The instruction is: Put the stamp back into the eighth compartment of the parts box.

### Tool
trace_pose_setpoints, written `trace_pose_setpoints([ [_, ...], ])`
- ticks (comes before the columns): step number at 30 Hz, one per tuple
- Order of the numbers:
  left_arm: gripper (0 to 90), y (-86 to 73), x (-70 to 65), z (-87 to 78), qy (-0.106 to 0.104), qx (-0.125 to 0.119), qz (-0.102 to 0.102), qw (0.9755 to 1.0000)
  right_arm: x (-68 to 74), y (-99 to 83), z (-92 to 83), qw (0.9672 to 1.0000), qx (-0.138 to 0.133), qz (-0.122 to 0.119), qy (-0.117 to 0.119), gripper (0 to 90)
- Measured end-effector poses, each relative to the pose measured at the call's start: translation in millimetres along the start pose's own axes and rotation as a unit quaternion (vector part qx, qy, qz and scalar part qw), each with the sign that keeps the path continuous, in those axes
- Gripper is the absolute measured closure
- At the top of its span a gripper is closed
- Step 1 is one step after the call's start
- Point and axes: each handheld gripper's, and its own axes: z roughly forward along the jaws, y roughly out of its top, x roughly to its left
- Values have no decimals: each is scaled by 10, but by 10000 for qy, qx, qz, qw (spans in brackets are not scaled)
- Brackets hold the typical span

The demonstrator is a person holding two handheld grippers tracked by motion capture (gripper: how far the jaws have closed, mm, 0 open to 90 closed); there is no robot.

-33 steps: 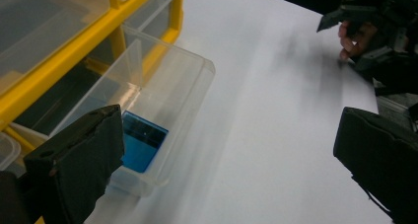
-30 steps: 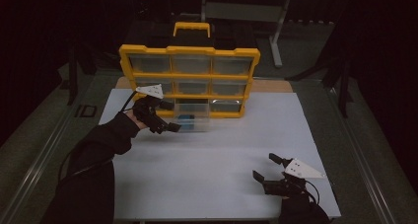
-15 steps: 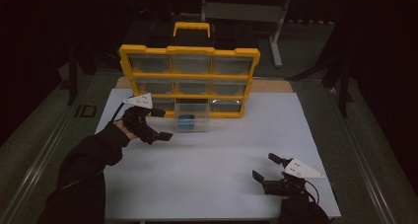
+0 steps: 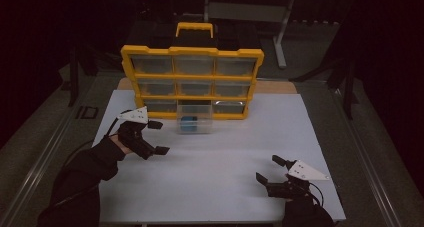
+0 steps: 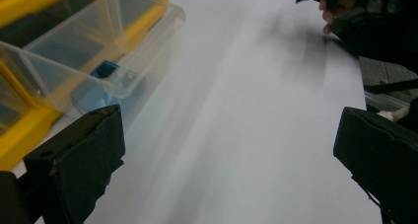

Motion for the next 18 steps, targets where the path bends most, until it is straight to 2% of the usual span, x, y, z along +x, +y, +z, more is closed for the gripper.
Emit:
trace_pose_setpoints([
  [7, 0, -154, -72, 19, -110, -28, -28, 9999, 0, -2, 4, 10000, 6, -14, 9, 113],
  [13, 0, -271, -109, 31, -107, -44, -69, 9999, 2, -2, 5, 10000, 7, -16, 10, 112],
  [18, 0, -444, -152, 46, -163, -85, -89, 9998, 3, -3, 6, 10000, 16, -16, 9, 112],
])
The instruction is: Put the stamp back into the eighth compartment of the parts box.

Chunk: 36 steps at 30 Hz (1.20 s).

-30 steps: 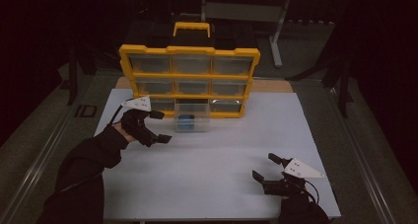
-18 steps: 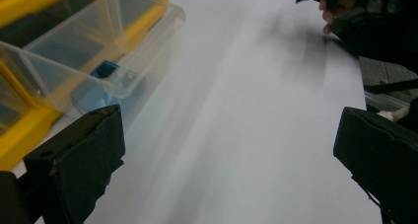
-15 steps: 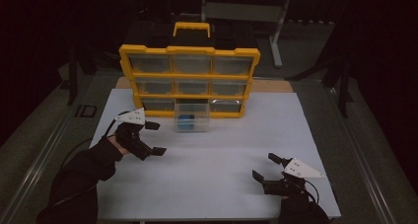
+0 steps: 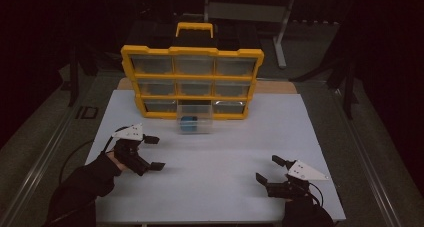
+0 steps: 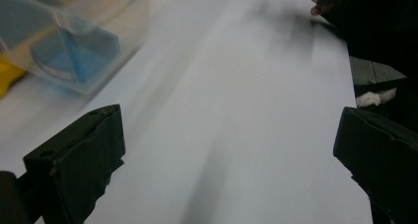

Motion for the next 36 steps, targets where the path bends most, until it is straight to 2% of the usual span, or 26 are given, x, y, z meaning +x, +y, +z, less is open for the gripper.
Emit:
trace_pose_setpoints([
  [5, 0, -160, -34, 0, -14, -82, -33, 10000, 4, 2, 1, 10000, 14, -8, 1, 112],
  [15, 0, -364, -131, -14, -16, -139, -103, 9998, 6, 3, 4, 10000, 23, -17, -2, 112],
  [21, 0, -489, -158, -30, -22, -246, -224, 9994, 4, 3, 2, 10000, 19, -13, -3, 112],
  [24, 1, -537, -177, -34, 29, -232, -255, 9994, 3, 0, 5, 10000, 24, -16, 5, 112],
  [30, 1, -624, -218, -67, 149, -400, -318, 9986, 3, 1, 4, 10000, 24, -24, 2, 112],
  [36, 1, -690, -285, -104, 438, -466, -357, 9973, 5, 5, -2, 10000, 22, -30, -8, 113],
])
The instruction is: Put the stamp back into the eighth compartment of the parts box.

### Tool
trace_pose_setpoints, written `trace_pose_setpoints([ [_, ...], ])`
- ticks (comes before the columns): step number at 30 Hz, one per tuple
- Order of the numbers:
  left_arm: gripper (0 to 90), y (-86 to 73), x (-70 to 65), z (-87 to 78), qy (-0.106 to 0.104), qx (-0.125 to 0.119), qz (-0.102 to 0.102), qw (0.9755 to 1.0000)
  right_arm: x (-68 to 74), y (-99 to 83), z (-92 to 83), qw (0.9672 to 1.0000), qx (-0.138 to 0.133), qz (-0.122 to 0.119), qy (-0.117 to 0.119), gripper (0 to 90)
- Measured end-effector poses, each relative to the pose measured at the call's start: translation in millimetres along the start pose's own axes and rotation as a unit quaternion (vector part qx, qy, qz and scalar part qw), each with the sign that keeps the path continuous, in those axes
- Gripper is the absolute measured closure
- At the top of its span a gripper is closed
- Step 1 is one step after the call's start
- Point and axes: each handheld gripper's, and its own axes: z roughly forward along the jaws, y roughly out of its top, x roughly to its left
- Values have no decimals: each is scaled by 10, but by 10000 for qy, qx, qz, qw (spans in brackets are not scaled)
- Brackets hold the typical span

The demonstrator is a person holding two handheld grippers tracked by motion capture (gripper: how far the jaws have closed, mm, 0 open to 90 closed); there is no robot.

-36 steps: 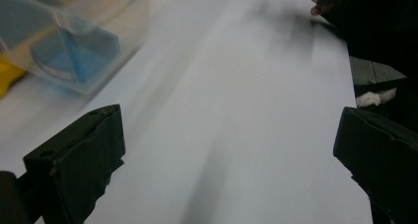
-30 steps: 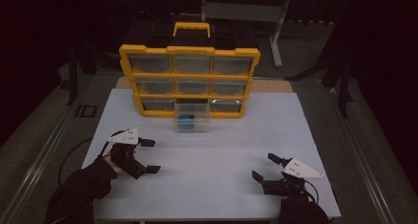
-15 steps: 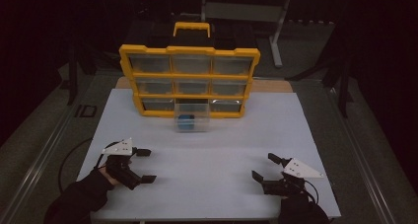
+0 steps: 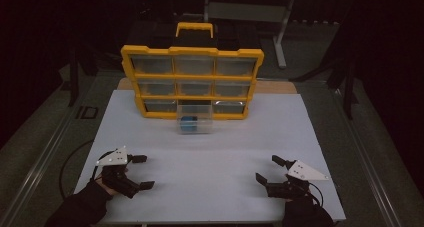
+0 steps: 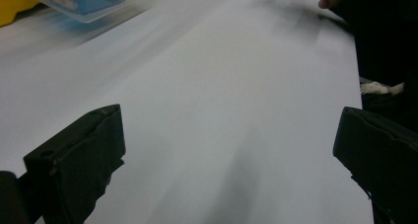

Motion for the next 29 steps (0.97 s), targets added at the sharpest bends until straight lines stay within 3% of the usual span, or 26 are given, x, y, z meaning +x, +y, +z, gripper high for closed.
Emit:
trace_pose_setpoints([
  [2, 1, -23, -23, -6, 77, 23, 37, 10000, -3, -2, -1, 10000, -3, 3, 10, 112],
  [11, 1, -94, -8, -25, 334, -12, -138, 9993, 3, 0, -3, 10000, 9, 13, -1, 113],
  [29, 1, -116, -12, 0, 189, -43, -150, 9997, 0, -6, 9, 10000, 17, -11, 23, 113],
])
